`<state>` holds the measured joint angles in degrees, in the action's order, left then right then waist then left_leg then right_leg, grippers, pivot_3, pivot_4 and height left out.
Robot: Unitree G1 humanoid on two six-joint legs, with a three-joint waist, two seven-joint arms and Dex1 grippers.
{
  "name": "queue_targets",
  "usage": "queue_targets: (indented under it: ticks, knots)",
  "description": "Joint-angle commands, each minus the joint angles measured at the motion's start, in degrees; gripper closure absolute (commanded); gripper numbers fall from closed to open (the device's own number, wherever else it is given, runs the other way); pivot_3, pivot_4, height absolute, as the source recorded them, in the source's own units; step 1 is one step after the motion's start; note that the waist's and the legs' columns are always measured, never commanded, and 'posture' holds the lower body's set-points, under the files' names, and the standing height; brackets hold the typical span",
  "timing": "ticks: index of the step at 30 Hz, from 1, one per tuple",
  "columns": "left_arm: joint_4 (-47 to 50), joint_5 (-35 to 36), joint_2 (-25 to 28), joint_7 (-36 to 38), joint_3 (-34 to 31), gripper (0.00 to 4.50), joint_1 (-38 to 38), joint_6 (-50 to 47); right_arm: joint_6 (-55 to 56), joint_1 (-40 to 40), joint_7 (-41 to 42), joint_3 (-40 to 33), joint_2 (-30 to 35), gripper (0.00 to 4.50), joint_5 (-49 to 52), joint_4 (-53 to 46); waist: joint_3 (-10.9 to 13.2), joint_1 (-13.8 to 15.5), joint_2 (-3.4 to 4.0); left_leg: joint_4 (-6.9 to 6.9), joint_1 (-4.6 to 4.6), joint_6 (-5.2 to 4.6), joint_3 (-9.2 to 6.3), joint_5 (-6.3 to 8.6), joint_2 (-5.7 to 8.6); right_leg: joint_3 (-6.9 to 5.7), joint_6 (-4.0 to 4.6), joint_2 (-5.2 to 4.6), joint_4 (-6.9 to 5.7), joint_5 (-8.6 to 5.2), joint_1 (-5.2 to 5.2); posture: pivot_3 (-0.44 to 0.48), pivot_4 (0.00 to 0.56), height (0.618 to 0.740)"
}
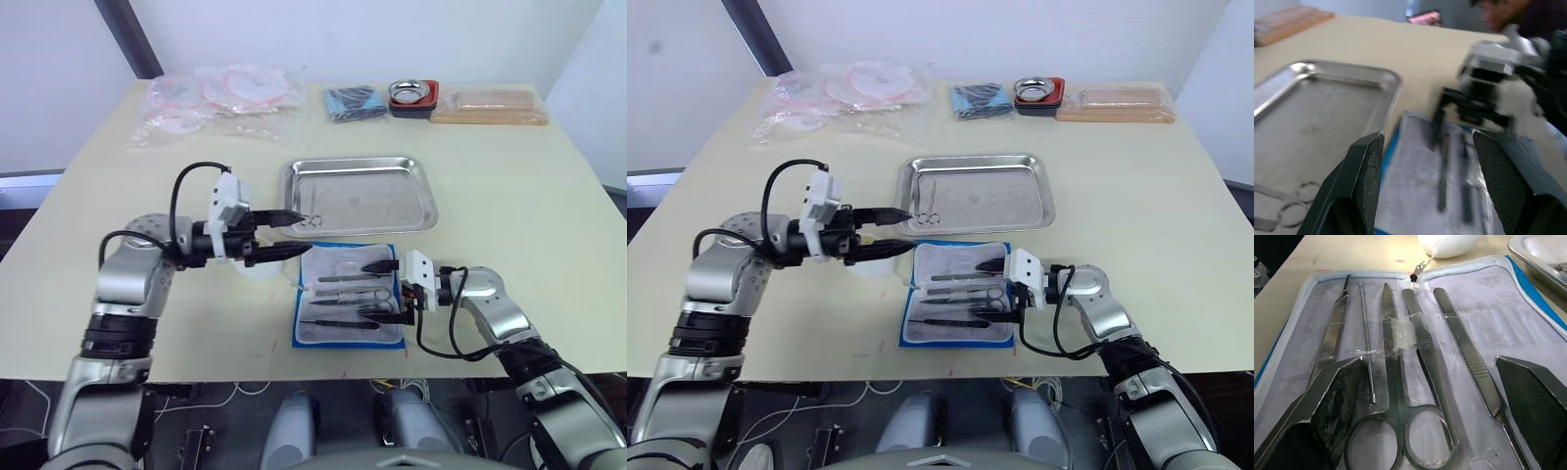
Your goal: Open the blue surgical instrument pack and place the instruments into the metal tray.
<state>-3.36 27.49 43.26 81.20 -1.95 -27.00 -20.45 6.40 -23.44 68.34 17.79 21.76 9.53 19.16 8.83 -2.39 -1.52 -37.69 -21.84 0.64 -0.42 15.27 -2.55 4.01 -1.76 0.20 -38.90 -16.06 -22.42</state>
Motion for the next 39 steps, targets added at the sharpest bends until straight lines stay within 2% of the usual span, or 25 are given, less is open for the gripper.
queue_targets:
  ticks: [1, 4, 12, 15, 19, 31, 36, 39]
  knots:
    - [-0.2, 1.5, 2.9, 7.3, -0.4, 1.47, -0.3, 3.0, -0.9, 2.0, 1.3, 1.8, 2.3, 0.00, -3.2, 4.4, 0.0, 0.2, 0.00, 0.00, -0.01, 0.00, -0.01, 0.00, 0.00, -0.01, 0.00, 0.00, 0.01, 0.00, 0.00, 0.000, 0.150, 0.740]
    - [-0.6, 3.8, 7.6, 11.1, 1.5, 1.47, 0.0, 5.0, -0.7, 2.1, 1.7, 1.6, 3.1, 0.00, -3.4, 4.5, 0.0, 0.3, -0.01, 0.00, -0.05, -0.01, -0.01, 0.00, 0.02, -0.04, 0.00, -0.05, 0.03, -0.01, 0.00, 0.000, 0.150, 0.740]
    - [-2.6, 10.6, 23.5, 11.3, 12.5, 1.47, -0.1, 16.0, -0.8, 3.3, 2.0, 0.5, 4.8, 0.00, -2.8, 3.3, 0.1, 0.6, 0.03, 0.00, -0.07, -0.03, 0.00, 0.01, 0.10, -0.04, -0.02, -0.20, 0.06, -0.03, -0.01, 0.000, 0.150, 0.740]
    - [-3.5, 13.0, 26.7, 11.3, 15.4, 1.47, -0.4, 19.0, -0.8, 3.8, 2.2, 0.1, 5.6, 0.00, -2.6, 2.9, 0.1, 0.8, 0.01, -0.01, -0.09, -0.03, 0.02, 0.01, 0.12, -0.04, -0.03, -0.21, 0.06, -0.03, -0.02, 0.000, 0.150, 0.740]
    - [-3.9, 15.8, 28.5, 11.3, 17.8, 1.47, -1.2, 21.2, -0.8, 4.1, 2.3, -0.1, 6.1, 0.00, -2.4, 2.6, 0.1, 1.3, 0.03, -0.01, -0.08, -0.04, 0.03, 0.01, 0.12, -0.04, -0.04, -0.20, 0.05, -0.04, -0.02, 0.000, 0.150, 0.740]
    - [-5.0, 18.7, 27.3, 11.3, 18.8, 1.47, -3.4, 21.0, -0.8, 3.6, 2.2, 0.0, 6.3, 0.00, -2.5, 3.2, 0.1, 1.7, 0.02, -0.02, -0.09, -0.04, 0.05, 0.01, 0.13, -0.04, -0.12, -0.19, 0.05, -0.09, -0.02, 0.000, 0.150, 0.740]
    - [-5.6, 15.3, 21.7, 11.3, 17.7, 1.47, -4.3, 19.5, -1.0, 3.4, 2.0, 0.1, 5.9, 0.00, -2.5, 3.3, 0.1, 1.7, 0.02, -0.05, -0.10, -0.04, 0.05, 0.01, 0.13, -0.04, -0.12, -0.18, 0.04, -0.09, -0.02, 0.000, 0.150, 0.740]
    - [-8.1, 9.2, 15.2, 9.1, 17.8, 1.47, -6.0, 21.3, -1.0, 3.4, 1.8, 0.3, 5.6, 0.00, -2.5, 3.3, 0.1, 1.8, 0.03, -0.08, -0.10, -0.04, 0.02, 0.01, 0.15, -0.06, -0.05, -0.17, 0.04, -0.04, -0.01, 0.000, 0.150, 0.740]
